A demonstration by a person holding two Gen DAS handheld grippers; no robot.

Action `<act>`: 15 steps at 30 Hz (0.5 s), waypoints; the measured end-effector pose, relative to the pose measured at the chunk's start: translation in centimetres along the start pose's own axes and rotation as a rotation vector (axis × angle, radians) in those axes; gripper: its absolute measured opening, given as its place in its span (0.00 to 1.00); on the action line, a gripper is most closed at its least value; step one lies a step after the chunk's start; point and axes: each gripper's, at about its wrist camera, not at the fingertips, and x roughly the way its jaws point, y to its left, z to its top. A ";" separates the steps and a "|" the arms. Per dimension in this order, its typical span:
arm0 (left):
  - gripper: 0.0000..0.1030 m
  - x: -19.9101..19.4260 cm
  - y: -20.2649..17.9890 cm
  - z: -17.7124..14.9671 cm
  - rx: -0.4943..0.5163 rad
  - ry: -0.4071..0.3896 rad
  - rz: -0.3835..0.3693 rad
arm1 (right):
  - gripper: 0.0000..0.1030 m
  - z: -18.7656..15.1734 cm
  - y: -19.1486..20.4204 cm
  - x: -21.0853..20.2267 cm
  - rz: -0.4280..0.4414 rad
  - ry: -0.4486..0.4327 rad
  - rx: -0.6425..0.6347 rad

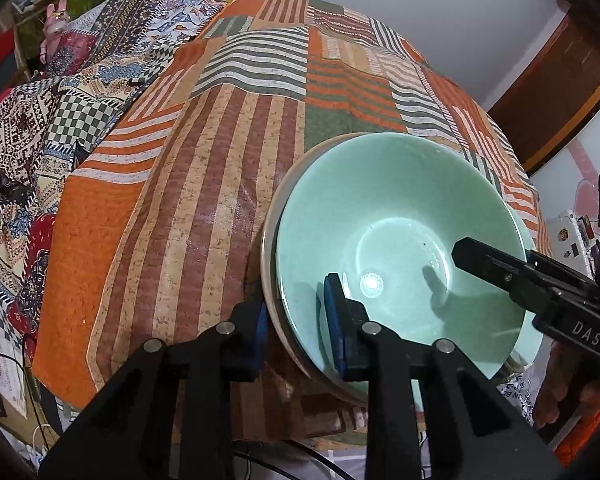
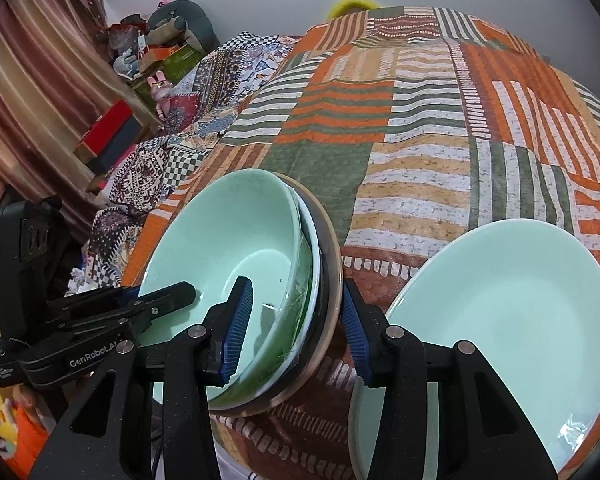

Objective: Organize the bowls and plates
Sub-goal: 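Close both grippers on the rim of the nested bowl stack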

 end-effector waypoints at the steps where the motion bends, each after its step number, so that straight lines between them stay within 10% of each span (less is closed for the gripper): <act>1: 0.25 -0.1 0.0 0.0 -0.002 -0.001 0.001 | 0.40 0.0 0.0 0.0 -0.007 0.001 -0.003; 15: 0.25 -2.8 -1.4 -0.1 0.009 -0.038 0.010 | 0.40 -0.1 -0.2 -1.2 0.011 0.007 0.046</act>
